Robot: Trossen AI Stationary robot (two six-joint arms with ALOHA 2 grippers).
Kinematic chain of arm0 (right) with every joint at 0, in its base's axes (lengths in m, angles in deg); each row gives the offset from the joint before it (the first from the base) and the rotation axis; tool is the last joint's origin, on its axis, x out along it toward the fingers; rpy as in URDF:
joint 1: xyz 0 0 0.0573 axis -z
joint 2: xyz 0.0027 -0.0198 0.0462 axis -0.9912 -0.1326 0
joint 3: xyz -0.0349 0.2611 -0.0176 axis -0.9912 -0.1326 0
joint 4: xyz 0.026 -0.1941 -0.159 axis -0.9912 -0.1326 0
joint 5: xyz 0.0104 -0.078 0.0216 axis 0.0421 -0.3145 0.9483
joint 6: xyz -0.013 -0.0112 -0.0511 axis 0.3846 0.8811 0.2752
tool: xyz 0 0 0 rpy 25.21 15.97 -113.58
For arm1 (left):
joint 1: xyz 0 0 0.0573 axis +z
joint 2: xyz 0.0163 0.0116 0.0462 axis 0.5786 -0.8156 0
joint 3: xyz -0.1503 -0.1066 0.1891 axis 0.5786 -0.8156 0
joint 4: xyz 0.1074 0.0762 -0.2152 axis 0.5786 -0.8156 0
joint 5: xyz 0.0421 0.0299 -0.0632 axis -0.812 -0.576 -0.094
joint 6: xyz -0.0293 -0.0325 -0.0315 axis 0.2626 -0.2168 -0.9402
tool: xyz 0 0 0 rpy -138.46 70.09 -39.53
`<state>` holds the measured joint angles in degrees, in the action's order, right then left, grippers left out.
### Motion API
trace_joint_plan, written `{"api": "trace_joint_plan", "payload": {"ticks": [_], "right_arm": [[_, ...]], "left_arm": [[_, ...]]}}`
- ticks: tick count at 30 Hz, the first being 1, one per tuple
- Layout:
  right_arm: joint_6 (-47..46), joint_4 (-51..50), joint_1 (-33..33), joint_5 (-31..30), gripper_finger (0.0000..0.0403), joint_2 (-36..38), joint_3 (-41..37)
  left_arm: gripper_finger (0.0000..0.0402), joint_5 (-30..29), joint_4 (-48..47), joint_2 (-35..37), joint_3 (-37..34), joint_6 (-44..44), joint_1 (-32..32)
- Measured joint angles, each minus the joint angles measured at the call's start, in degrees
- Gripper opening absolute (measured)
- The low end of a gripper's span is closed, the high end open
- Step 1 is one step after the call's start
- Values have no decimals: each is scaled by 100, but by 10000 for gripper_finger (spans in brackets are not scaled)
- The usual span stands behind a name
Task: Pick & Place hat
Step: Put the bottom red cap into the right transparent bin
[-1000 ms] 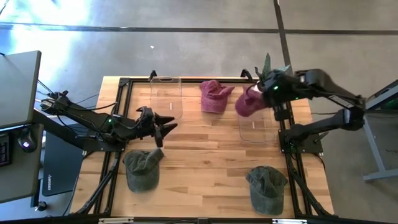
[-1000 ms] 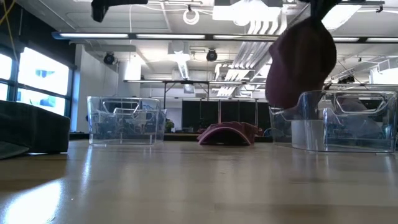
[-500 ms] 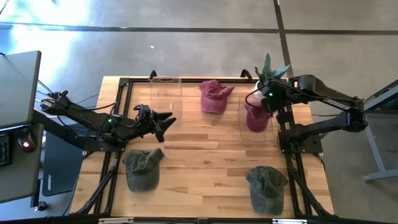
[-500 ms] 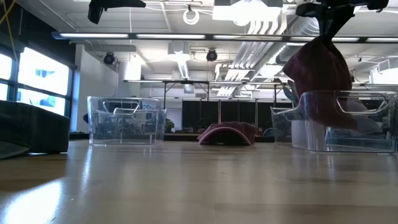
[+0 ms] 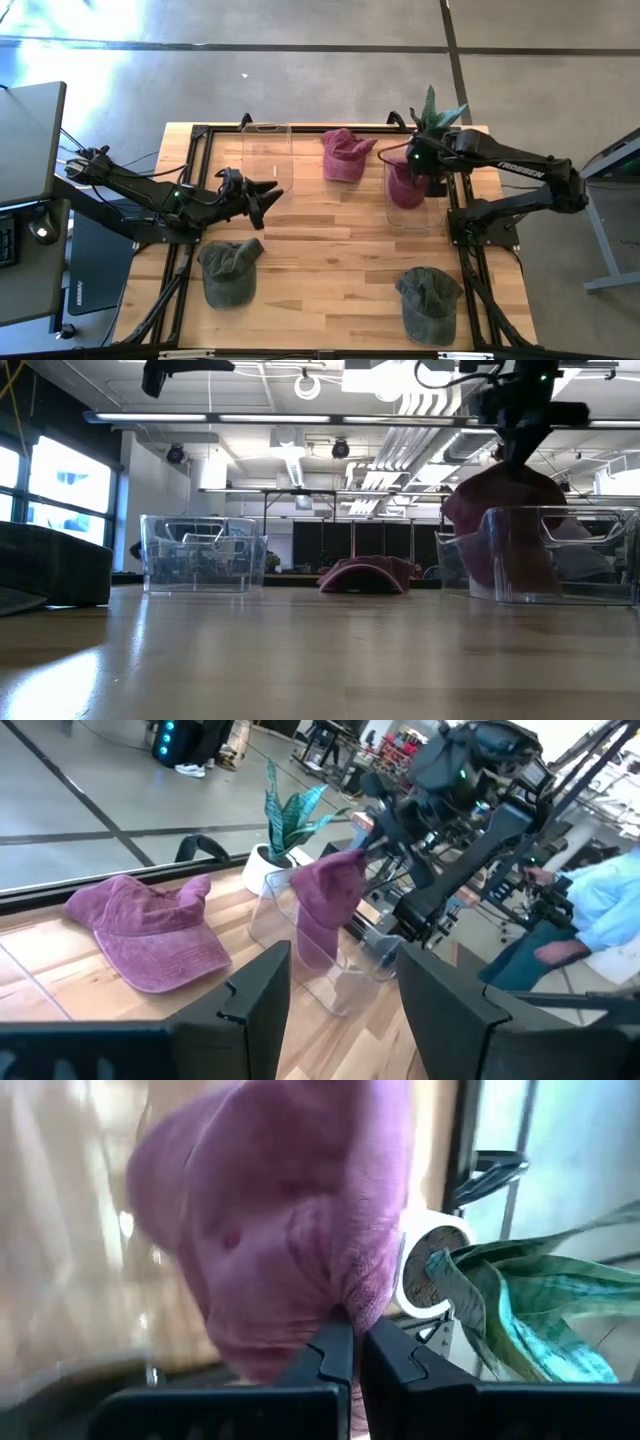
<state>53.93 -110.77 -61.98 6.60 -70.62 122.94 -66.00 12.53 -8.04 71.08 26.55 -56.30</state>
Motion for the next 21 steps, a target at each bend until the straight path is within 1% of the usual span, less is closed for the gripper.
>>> {"api": "trace_joint_plan", "payload": {"ticks": [3, 8, 10, 13, 15, 21], "right_arm": [[-347, 454, 166, -23, 0, 2, 2], [-677, 724, 599, -25, 0, -169, 2], [-690, 919, 745, 86, 0, -253, 2], [-319, 1225, 871, 332, 3, -393, 2], [37, 1367, 890, 352, 10, -515, 4], [997, 1508, 890, -95, 52, -948, 4]], "left_arm": [[177, 96, -7, 0, 0, 98, 0], [177, 120, -40, 0, 0, 331, 0], [177, 131, -42, 0, 0, 365, 0], [177, 151, -42, 0, 0, 366, 0], [177, 300, -41, 0, 0, 366, -1], [177, 610, -41, 2, 0, 328, -2]]}}
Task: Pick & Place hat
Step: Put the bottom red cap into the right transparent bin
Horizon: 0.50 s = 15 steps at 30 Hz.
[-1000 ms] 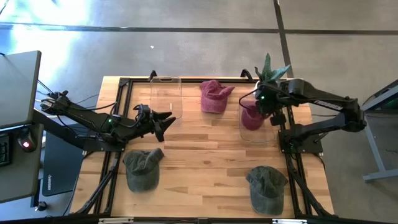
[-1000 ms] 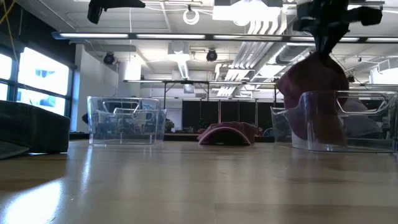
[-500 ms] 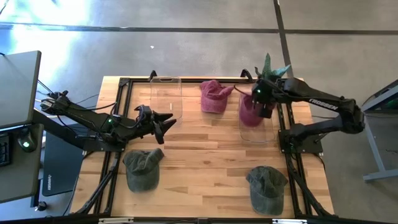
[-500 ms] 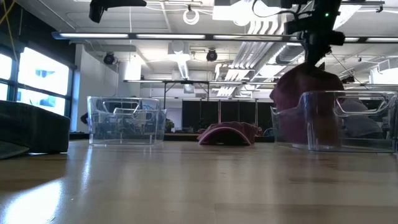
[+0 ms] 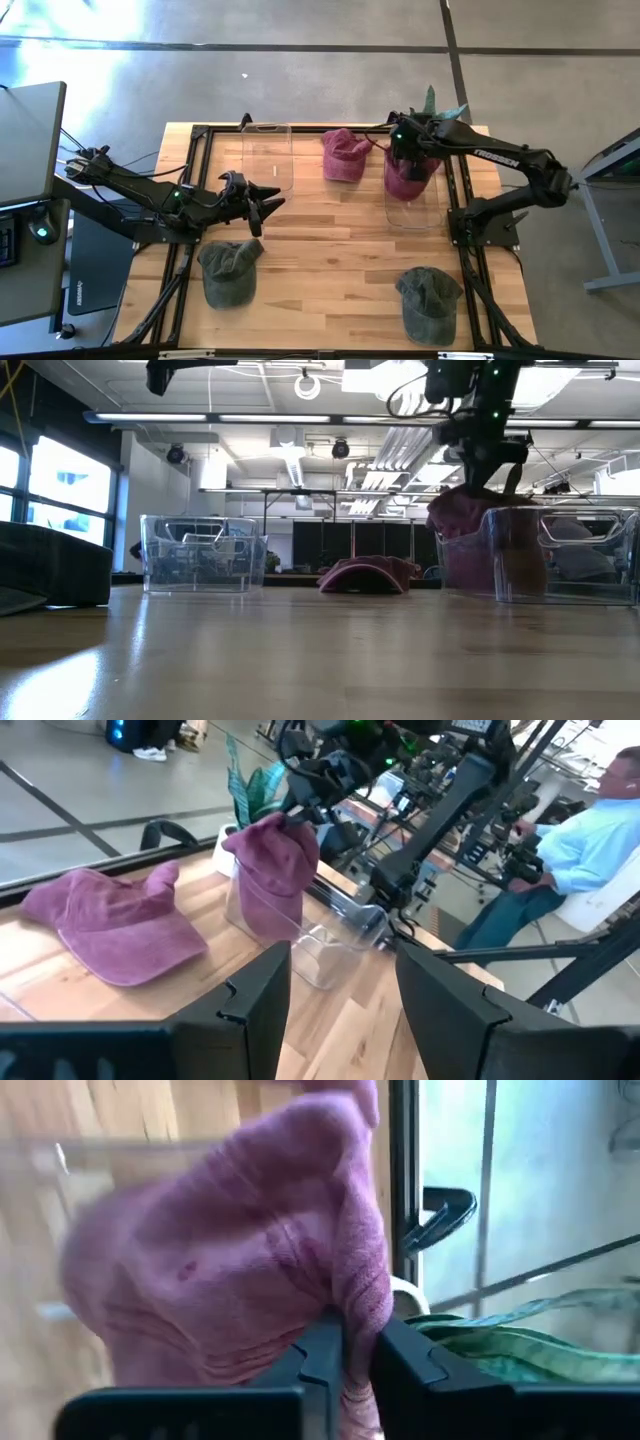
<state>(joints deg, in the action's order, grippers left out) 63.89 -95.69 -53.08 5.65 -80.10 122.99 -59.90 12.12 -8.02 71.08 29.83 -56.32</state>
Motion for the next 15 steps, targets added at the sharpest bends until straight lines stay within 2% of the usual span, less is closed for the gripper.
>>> {"api": "trace_joint_plan", "payload": {"ticks": [4, 8, 11, 15], "right_arm": [[262, -56, -2, -621, 97, -110, 0], [267, -53, -14, -1044, 150, 151, 0], [-61, -59, -62, -1032, 181, 495, 0], [-1028, -89, -197, -315, 202, 993, 2]], "left_arm": [[177, 13, 4, 0, 0, -6, 1], [177, 13, 3, 0, 0, -8, 0], [177, 15, 4, 0, 0, -8, 0], [177, -5, 1, 0, 0, -8, 0]]}}
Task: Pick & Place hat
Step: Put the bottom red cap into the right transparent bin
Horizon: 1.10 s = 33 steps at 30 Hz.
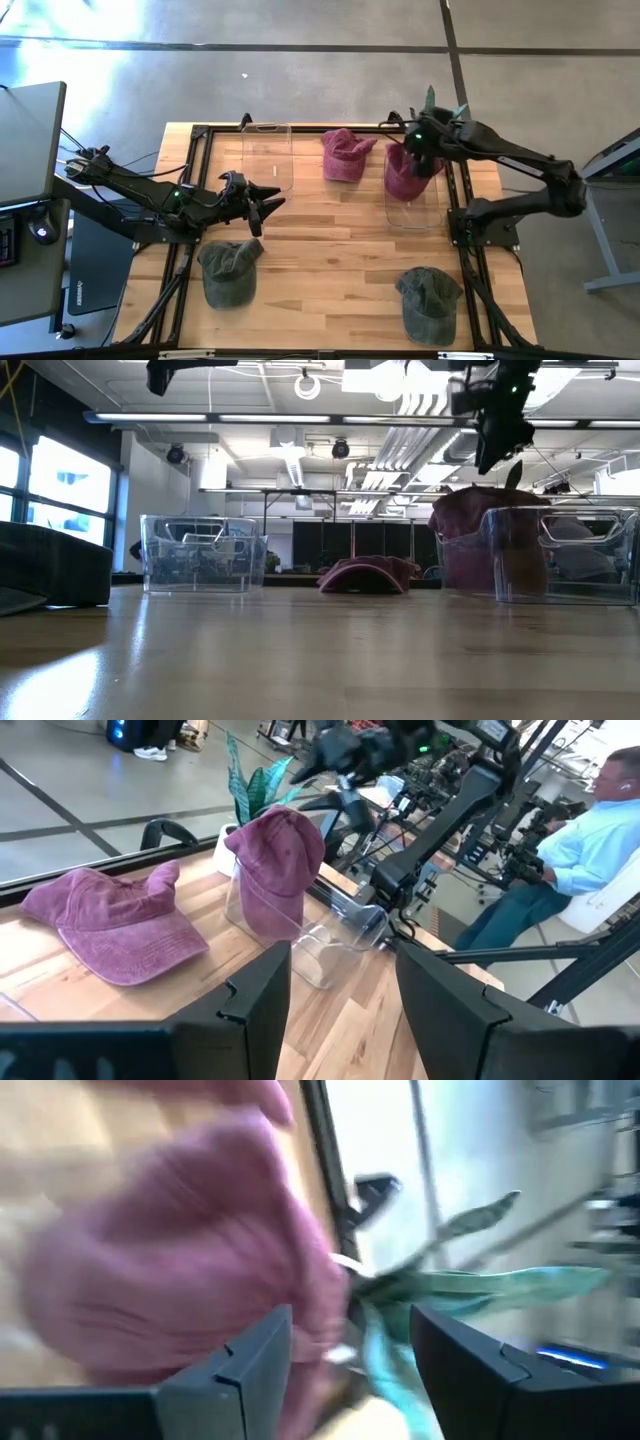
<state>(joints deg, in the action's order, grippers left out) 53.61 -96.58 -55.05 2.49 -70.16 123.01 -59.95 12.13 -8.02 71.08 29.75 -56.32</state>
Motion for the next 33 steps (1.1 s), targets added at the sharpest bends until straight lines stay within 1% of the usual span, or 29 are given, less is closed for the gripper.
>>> {"api": "trace_joint_plan", "payload": {"ticks": [1, 3, 5, 6, 7, 8, 10, 12, 15, 19, 21, 24, 26, 28, 33], "right_arm": [[-263, 0, -26, 246, 204, 111, 2], [-830, -5, -48, 1036, 205, 295, 2], [-1336, -84, -33, 2237, 201, 406, 2], [-1586, -165, -28, 2745, 195, 421, -19], [-1814, -285, -30, 3052, 189, 421, -78], [-1953, -451, -34, 3190, 179, 393, -177], [-2005, -819, -32, 3107, 156, 300, -433], [-2004, -1026, -22, 2780, 126, 210, -736], [-2024, -956, -28, 2118, 77, 38, -1157], [-2106, -604, -26, 954, 17, -177, -1477], [-2193, -372, -26, 452, 5, -234, -1560], [-2309, -247, -40, -72, 17, -238, -1481], [-2407, -344, -50, -92, 26, -220, -1285], [-2550, -557, -50, 177, 31, -186, -999], [-3370, -1313, -97, 1527, 36, -181, -218]], "left_arm": [[177, -27, 0, 0, 0, 0, 0], [177, -54, 0, 0, 0, 6, 1], [177, -58, 0, 0, 0, 24, 2], [177, -59, 1, 0, 0, 26, 2], [177, -59, 0, 0, 0, 26, 2], [177, -59, 0, 0, 0, 27, 2], [177, -46, 1, 0, 0, 48, 40], [177, 142, 0, 0, 0, 52, 193], [177, 587, 0, 0, 0, 56, 499], [177, 1080, 1, 0, 0, 61, 924], [177, 1328, 2, 0, 0, 61, 1122], [177, 1694, 2, 0, 0, 61, 1347], [177, 1892, 2, 0, 0, 61, 1456], [177, 2031, 0, 0, 0, 61, 1517], [177, 2112, -2, 0, 0, 286, 1537]]}}
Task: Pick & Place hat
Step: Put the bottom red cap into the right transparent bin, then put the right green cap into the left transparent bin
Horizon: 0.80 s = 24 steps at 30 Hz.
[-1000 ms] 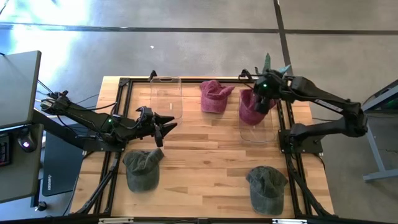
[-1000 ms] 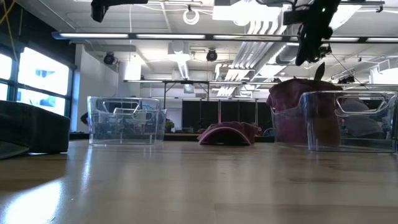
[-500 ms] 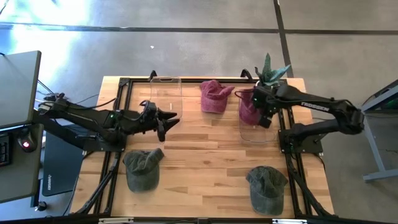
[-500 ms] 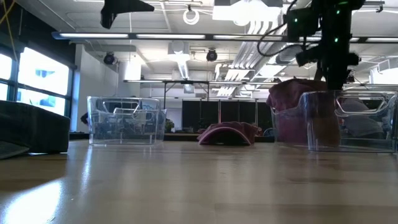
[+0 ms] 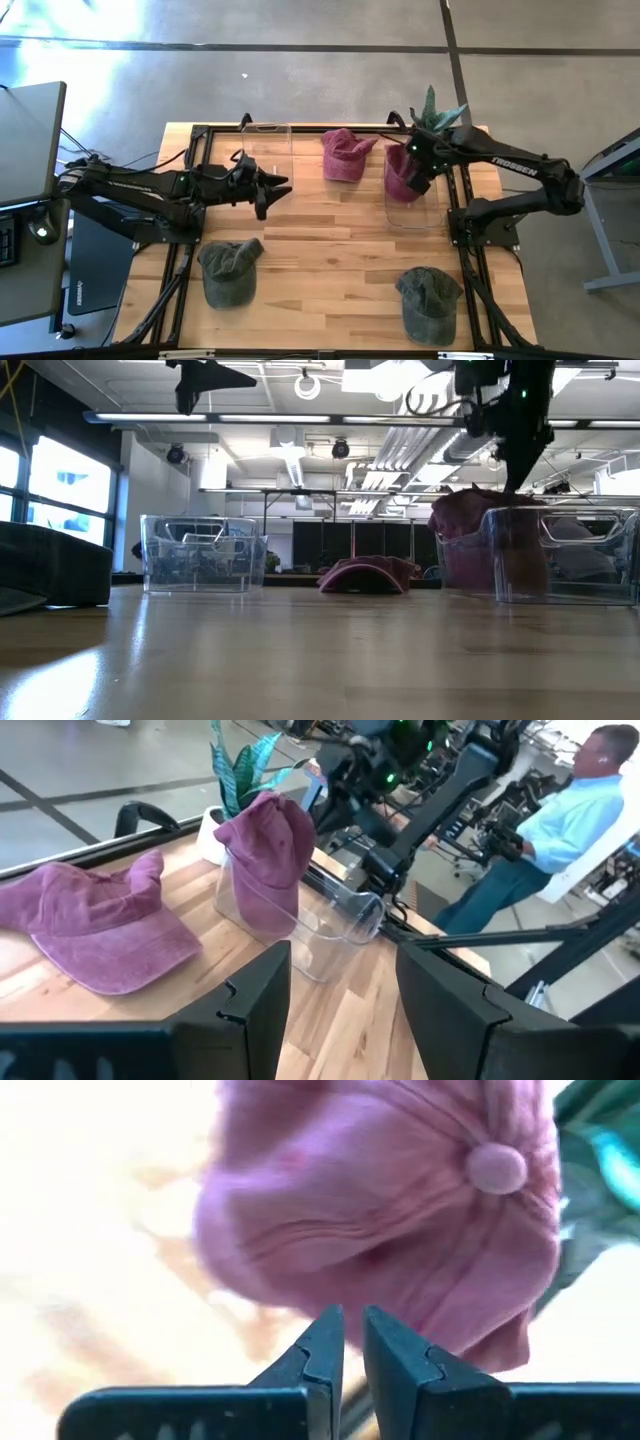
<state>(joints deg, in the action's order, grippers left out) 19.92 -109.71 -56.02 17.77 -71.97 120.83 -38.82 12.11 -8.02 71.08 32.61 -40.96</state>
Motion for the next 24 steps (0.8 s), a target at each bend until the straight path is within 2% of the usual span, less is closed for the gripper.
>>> {"api": "trace_joint_plan", "payload": {"ticks": [3, 7, 12, 16, 20, 24], "right_arm": [[-331, -197, -268, 938, 36, 22, 298], [-827, -172, -994, 1949, 37, 104, 438], [-2054, 56, -2223, 2586, 33, 235, 439], [-3249, 434, -3315, 2663, 41, 208, 437], [-4254, 756, -4311, 3297, 84, 80, 437], [-5480, 776, -5215, 3516, 160, -70, 437]], "left_arm": [[177, 11, -7, 0, 0, 101, -2], [177, 153, -46, 0, 0, 307, 0], [177, 405, -253, 0, 0, 361, 0], [177, 536, -520, 0, 0, 361, 0], [177, 718, -716, 0, 0, 494, 0], [177, 909, -795, 0, 0, 672, 0]]}}
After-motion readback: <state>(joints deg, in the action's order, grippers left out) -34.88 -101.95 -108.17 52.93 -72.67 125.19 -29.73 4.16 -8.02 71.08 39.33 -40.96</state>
